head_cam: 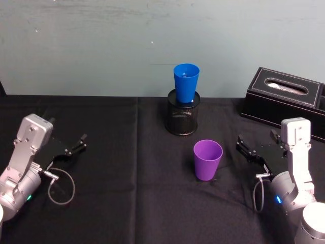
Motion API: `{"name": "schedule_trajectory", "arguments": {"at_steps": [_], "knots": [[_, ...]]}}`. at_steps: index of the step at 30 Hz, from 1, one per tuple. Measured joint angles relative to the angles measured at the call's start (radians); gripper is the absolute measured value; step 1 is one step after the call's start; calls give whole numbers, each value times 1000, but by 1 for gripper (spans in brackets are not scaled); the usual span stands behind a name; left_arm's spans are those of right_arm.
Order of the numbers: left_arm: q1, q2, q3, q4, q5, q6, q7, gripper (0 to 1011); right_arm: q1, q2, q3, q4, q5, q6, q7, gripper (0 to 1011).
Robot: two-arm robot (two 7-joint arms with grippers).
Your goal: Pick up one cup with a gripper and tap it against the other cup.
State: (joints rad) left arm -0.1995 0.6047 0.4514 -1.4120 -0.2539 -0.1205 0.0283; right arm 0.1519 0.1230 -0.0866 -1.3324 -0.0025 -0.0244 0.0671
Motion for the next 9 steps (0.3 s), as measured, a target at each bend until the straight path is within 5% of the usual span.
{"name": "schedule_trajectory", "arguments": {"at_steps": [9], "knots": [[0, 0, 0, 0, 0, 0, 0, 1011, 0, 0, 0, 0, 0, 0, 0, 1000]]}}
